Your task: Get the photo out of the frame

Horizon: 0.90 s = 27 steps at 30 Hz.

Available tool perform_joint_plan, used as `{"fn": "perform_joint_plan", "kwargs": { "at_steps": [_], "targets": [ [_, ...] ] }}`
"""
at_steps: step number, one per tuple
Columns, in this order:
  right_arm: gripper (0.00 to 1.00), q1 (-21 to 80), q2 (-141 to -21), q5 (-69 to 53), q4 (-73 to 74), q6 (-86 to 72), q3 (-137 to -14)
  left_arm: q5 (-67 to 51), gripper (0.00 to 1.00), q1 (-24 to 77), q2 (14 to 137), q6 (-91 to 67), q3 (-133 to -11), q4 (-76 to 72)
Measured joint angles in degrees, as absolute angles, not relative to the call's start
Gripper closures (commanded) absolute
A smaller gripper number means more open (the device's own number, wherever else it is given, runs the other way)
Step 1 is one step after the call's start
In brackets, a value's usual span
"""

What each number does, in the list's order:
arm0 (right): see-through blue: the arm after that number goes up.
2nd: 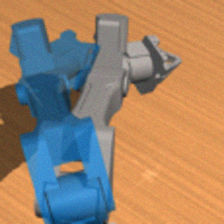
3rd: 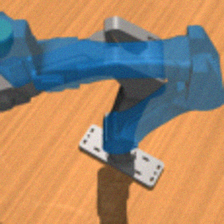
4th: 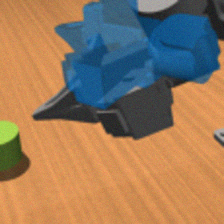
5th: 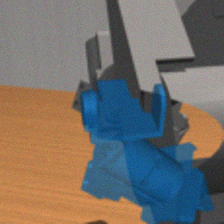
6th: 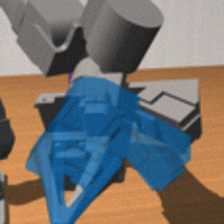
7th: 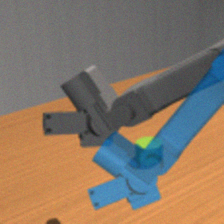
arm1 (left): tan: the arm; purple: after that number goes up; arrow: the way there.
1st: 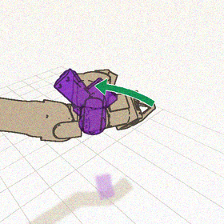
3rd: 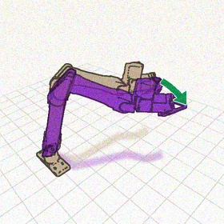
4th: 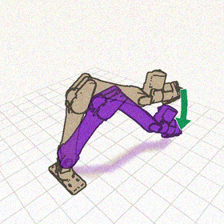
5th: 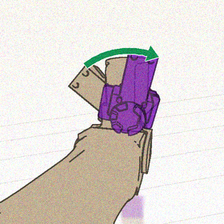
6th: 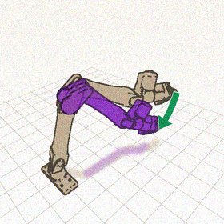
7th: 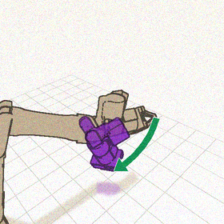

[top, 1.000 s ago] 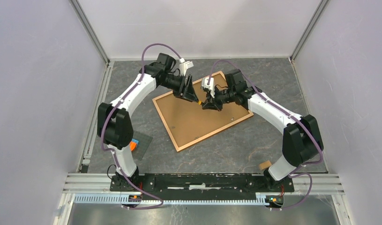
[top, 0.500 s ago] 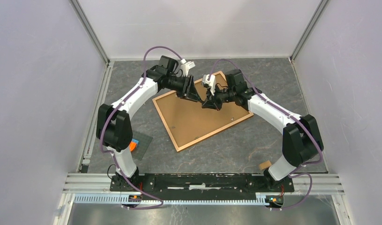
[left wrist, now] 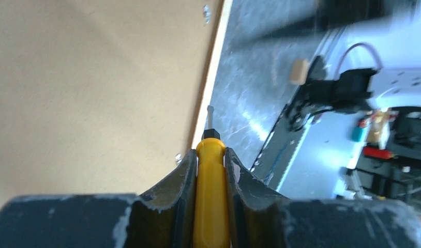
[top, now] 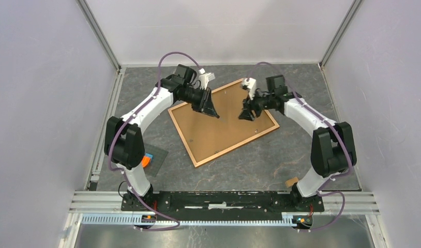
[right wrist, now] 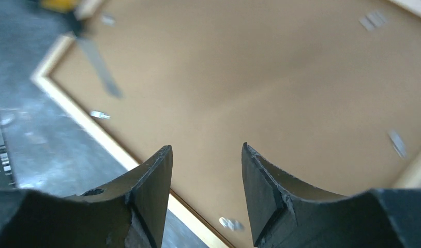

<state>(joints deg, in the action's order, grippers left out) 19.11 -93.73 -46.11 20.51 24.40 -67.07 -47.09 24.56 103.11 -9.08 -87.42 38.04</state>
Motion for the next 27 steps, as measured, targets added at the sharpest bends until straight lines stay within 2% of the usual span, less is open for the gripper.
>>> {"fn": "perform_joint_plan", "kwargs": {
  "at_steps": [4, 8, 14, 27],
  "targets": [
    [0.44, 10.2, -96.7, -39.6, 22.7, 24.7, -67.7, -40.4, 0.98, 26.6, 100.7, 0.5, -85.3, 43.0],
    [0.45, 5.0, -99.4, -30.2, 23.5, 23.4, -67.9, -33.7, 0.98, 33.3, 99.1, 9.2, -84.2, 47.0],
    [0.48, 4.1, -102.4, -22.3, 23.9, 22.2, -68.5, -26.3, 0.98, 41.8, 99.0, 15.8, -82.8, 49.5],
    [0.49, 4.2, -106.5, -15.0, 24.0, 21.7, -68.6, -18.7, 0.98, 44.3, 99.0, 19.9, -82.7, 52.0]
  ]
}}
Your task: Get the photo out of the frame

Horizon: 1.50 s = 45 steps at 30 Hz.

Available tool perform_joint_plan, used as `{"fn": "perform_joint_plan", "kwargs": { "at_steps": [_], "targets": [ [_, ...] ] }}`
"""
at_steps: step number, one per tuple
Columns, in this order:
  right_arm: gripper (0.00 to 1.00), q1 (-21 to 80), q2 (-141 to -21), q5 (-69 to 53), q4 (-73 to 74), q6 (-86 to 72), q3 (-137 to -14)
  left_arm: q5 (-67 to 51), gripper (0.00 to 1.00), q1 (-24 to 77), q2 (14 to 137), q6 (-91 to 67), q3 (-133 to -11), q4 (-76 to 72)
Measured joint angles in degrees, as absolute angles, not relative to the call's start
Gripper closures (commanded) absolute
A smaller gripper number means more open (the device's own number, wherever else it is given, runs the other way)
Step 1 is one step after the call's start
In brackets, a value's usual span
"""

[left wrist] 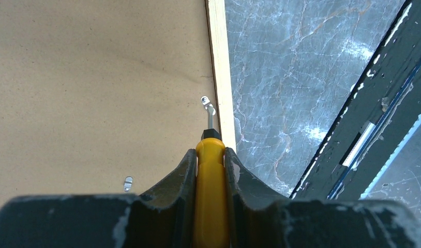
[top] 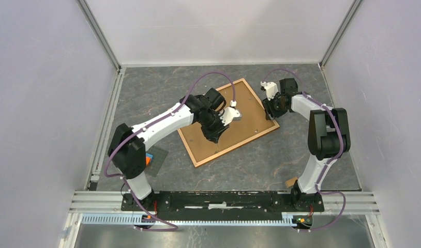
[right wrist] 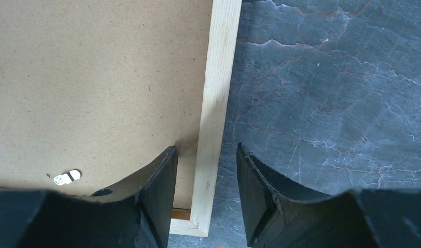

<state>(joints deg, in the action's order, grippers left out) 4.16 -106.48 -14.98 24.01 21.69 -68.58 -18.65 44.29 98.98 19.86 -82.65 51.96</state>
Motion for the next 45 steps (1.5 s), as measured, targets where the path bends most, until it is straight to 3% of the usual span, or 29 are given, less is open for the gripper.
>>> {"fn": "perform_joint_plan", "kwargs": {
  "at_steps": [10, 45],
  "targets": [
    [0.58, 4.3, -106.6, -14.8, 24.2, 21.7, -68.7, -18.5, 0.98, 44.5, 101.1, 21.2, -82.7, 54.0],
    [0.59, 4.4, -106.6, -15.0, 24.3, 21.2, -68.7, -18.5, 0.98, 45.8, 103.5, 22.2, -83.6, 55.0]
  ]
}}
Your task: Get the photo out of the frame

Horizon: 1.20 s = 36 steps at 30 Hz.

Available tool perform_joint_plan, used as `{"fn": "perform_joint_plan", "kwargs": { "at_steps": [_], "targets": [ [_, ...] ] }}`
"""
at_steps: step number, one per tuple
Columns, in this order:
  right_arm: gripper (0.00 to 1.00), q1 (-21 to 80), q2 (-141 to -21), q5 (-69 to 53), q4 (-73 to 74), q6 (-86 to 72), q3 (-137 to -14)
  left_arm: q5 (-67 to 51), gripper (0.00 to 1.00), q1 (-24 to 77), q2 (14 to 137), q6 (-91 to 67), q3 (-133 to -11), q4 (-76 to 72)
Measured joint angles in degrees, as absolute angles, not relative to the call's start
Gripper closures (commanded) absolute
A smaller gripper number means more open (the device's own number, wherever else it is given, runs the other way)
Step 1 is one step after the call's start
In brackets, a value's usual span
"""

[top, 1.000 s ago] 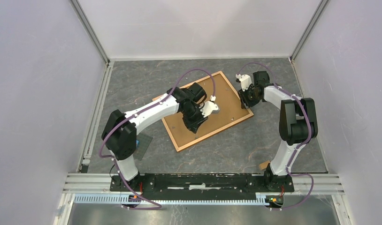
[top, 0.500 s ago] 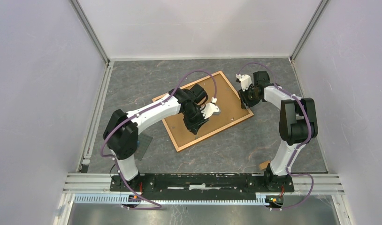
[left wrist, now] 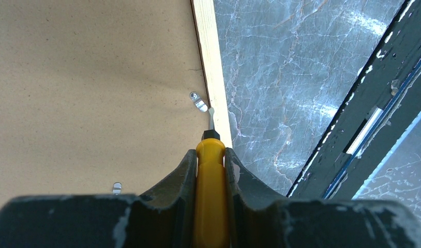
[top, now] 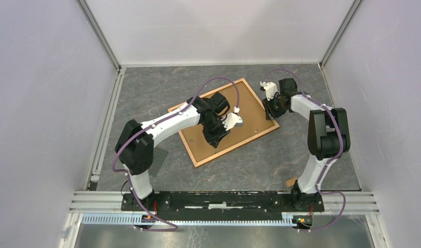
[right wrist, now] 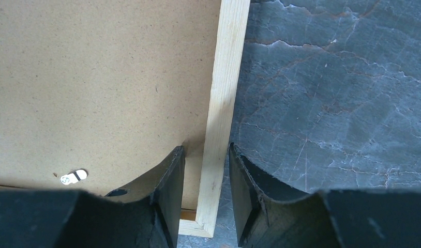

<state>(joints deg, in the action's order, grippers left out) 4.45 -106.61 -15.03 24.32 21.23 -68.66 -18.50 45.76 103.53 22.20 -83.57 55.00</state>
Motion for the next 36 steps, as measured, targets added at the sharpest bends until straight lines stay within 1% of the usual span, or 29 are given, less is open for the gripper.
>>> {"fn": "perform_joint_plan", "kwargs": {
  "at_steps": [9, 26, 30, 34, 36],
  "targets": [
    [0.59, 4.4, -106.6, -15.1, 24.3, 21.2, -68.7, -18.7, 0.98, 45.6, 103.9, 22.5, -83.8, 55.1],
    [0.68, 4.4, -107.0, -15.2, 24.6, 21.3, -69.1, -17.8, 0.98, 42.5, 105.7, 30.9, -84.5, 55.4],
    [0.75, 4.3, -107.0, -15.1, 24.5, 21.3, -69.1, -17.7, 0.98, 42.3, 105.1, 33.1, -84.5, 55.6],
    [0.88, 4.1, -107.1, -15.2, 24.3, 21.1, -69.2, -18.9, 0.98, 42.1, 103.8, 34.2, -84.4, 55.4],
    [0.90, 4.0, -107.2, -15.2, 24.3, 20.8, -69.2, -19.9, 0.98, 41.8, 102.9, 34.9, -84.1, 54.7]
  ]
}}
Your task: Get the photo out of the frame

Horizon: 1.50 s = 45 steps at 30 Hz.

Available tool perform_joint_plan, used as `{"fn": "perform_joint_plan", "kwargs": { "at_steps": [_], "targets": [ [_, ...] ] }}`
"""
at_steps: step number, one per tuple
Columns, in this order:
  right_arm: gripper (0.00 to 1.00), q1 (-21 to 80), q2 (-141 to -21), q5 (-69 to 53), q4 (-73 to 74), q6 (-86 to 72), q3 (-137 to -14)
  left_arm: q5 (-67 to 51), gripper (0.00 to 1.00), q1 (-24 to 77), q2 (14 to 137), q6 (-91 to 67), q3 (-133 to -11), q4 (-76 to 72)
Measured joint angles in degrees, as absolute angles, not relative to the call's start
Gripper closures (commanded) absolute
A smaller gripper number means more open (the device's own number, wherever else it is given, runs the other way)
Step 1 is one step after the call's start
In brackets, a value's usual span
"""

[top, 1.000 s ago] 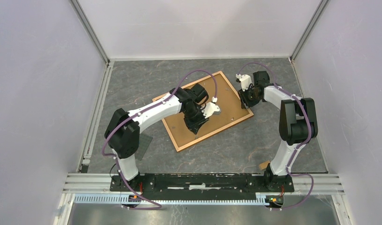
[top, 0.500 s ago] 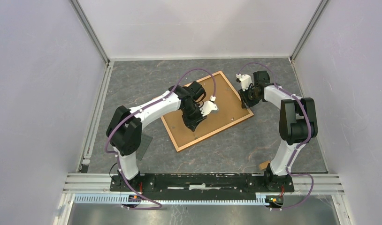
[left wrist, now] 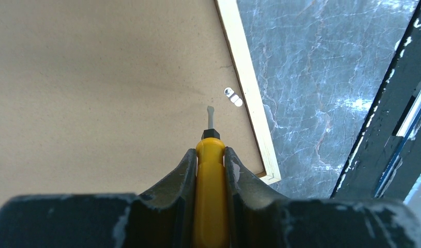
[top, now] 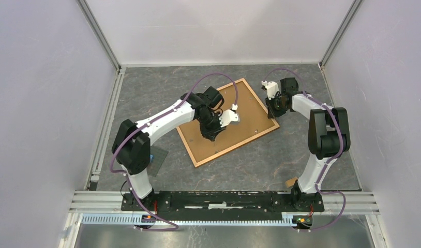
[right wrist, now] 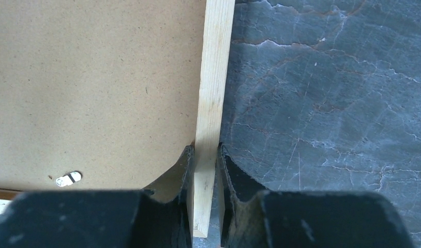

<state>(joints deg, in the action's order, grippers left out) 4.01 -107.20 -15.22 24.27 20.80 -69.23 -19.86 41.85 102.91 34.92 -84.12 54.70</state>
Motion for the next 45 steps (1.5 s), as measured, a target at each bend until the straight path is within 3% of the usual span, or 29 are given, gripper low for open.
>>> {"fn": "perform_joint_plan", "kwargs": {
  "at_steps": [12, 45],
  "targets": [
    [1.00, 3.9, -107.7, -15.5, 24.7, 20.8, -70.0, -24.6, 0.98, 42.0, 101.8, 44.6, -83.6, 53.7],
    [1.00, 3.6, -107.9, -15.6, 25.0, 20.6, -70.3, -24.3, 0.98, 45.5, 102.8, 52.4, -80.2, 55.4]
  ]
}}
